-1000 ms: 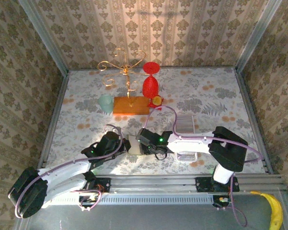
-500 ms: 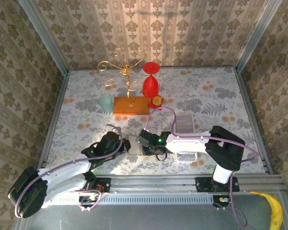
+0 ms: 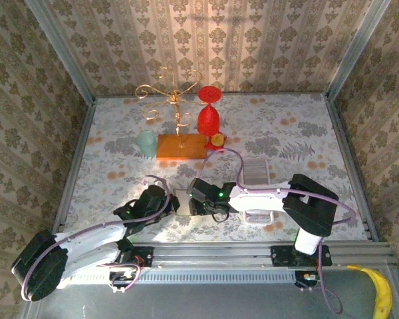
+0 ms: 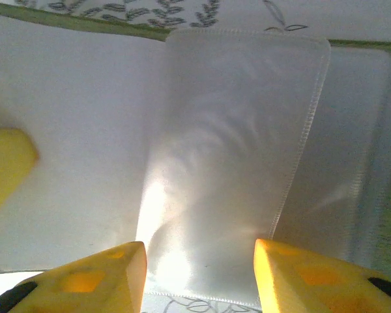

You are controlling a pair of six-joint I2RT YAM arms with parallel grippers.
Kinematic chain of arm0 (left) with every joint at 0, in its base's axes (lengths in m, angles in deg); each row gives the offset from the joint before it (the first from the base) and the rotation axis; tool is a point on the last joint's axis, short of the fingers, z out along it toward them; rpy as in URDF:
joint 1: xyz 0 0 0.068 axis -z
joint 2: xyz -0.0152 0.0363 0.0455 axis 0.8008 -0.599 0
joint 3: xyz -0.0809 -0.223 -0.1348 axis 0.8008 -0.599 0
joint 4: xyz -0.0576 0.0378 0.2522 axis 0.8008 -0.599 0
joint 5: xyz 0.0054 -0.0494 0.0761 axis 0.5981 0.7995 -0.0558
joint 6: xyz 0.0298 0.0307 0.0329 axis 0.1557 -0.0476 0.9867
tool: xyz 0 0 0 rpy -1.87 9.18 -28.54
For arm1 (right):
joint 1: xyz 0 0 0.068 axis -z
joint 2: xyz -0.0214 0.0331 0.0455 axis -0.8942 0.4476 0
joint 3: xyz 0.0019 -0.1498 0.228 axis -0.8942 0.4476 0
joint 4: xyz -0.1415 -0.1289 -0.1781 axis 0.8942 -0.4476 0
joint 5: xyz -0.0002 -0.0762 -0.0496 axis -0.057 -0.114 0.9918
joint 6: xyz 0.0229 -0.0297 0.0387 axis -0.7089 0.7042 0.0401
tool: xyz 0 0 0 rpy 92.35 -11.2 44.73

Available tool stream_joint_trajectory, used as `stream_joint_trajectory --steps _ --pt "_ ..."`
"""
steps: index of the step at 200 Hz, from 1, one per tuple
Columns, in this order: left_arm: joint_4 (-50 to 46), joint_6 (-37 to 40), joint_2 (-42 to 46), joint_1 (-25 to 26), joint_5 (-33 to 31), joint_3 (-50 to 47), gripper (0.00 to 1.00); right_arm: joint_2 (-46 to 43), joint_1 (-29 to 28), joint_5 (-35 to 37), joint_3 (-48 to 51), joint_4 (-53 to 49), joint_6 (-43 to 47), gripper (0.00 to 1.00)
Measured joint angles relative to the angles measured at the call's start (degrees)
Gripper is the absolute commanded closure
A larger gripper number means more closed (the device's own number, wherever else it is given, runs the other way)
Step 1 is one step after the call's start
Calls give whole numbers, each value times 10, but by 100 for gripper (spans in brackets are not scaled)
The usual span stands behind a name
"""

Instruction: Put the credit cards into the card holder

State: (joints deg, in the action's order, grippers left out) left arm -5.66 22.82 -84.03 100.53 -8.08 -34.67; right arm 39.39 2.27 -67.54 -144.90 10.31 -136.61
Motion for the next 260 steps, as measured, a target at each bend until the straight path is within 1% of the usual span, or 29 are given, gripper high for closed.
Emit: stream_joint_trajectory --steps 71,123,186,205,227,253,260 --pt "9 -12 -3 10 -7 -14 100 0 1 -39 11 61 -19 51" --pt "22 -19 -3 17 -12 -25 100 -3 1 -62 45 133 -39 51" --pt "34 -25 -7 25 -18 -32 100 -3 1 -87 60 201 -65 52" --pt "38 -29 -7 26 -21 -35 95 -3 1 -89 61 209 -68 53" --pt "36 -32 1 26 -23 -36 86 -3 1 -89 61 213 -75 54" --pt "12 -36 39 30 -34 -45 77 -3 1 -91 64 224 -81 55" --pt "6 -37 51 33 -36 -49 73 -3 1 -91 64 225 -82 55"
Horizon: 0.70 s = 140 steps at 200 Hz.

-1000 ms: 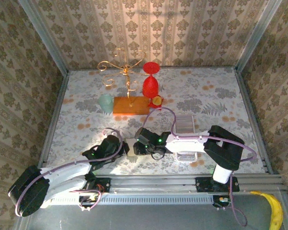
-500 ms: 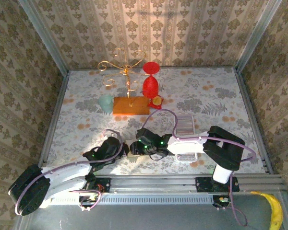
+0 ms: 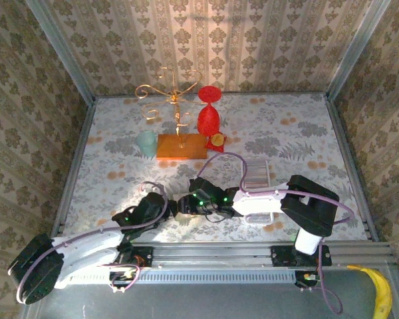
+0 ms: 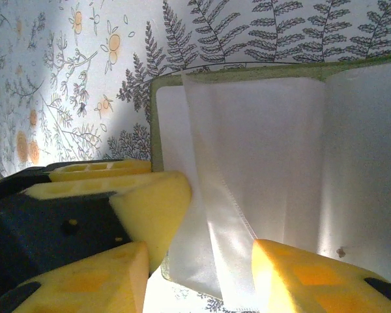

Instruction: Put the credit cards into the card holder

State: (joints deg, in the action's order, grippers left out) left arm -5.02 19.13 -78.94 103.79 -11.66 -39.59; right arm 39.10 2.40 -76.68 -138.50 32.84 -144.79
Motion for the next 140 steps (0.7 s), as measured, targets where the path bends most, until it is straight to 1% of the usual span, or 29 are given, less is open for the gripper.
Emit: stream_joint_trajectory --steps 13,34,75,95,110,127,140 --pt "-19 -2 27 5 -5 -6 68 0 0 -2 0 1 -2 55" --pt "-54 -6 77 8 -13 -13 64 0 0 -2 0 6 -7 56" --pt "-122 -9 191 9 -31 -21 63 2 3 -7 1 19 -14 58" --pt "-145 -11 228 9 -40 -23 67 4 3 -11 1 25 -17 59" --pt "-157 -12 246 9 -47 -19 74 5 4 -13 1 28 -18 61" --pt "-193 -5 250 5 -55 -7 80 7 4 -14 1 28 -21 63" --pt "-226 3 243 -7 -57 6 85 12 4 -15 1 29 -24 66"
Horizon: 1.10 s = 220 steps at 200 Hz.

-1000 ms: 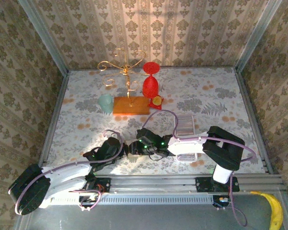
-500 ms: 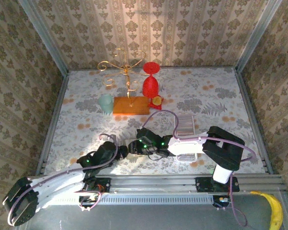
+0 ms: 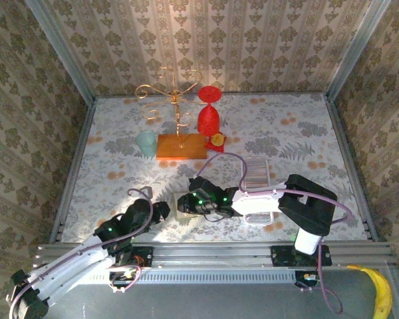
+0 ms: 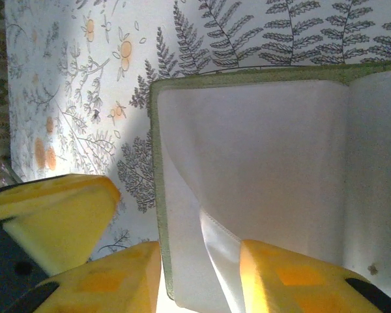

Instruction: Put the credit cards into the card holder

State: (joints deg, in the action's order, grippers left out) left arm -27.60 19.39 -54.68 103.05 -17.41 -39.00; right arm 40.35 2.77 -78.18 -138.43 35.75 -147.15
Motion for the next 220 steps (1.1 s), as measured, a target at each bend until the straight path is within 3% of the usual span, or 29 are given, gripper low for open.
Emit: stream_joint_trajectory --steps 38,65,134,183,220 --pt "-28 30 -101 -101 46 69 98 16 0 -4 0 2 -2 74" --pt "-8 60 -198 -151 99 118 100 20 0 -9 0 4 -3 76" --pt "72 106 -371 -155 203 204 100 20 0 -13 -11 -4 3 83" --pt "90 118 -428 -146 225 209 100 27 -2 -15 -22 -6 12 83" --pt "95 127 -466 -141 234 209 100 28 -11 -15 -40 -21 26 77"
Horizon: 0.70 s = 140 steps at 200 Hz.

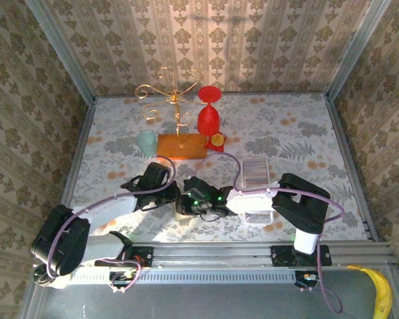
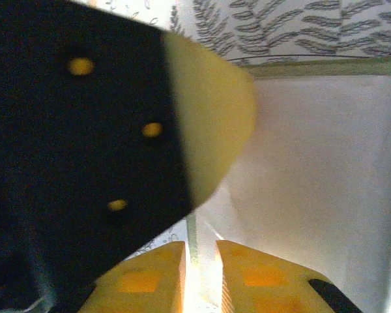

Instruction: Put the credit cards into the card holder

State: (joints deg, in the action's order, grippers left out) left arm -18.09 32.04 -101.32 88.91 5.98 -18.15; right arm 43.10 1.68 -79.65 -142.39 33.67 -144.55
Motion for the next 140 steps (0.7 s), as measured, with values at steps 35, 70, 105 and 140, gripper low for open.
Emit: stream_joint_trajectory --steps 35,70,105,140 --pt "0 8 -3 0 2 0 100 -21 -11 5 -2 -39 30 68" --pt "0 15 -3 0 3 -2 100 -90 -13 33 21 -74 65 58" --pt "-2 20 3 0 3 -4 100 -142 -11 63 39 -106 103 52" --pt "-9 26 20 0 3 -4 100 -131 -8 80 36 -149 124 57"
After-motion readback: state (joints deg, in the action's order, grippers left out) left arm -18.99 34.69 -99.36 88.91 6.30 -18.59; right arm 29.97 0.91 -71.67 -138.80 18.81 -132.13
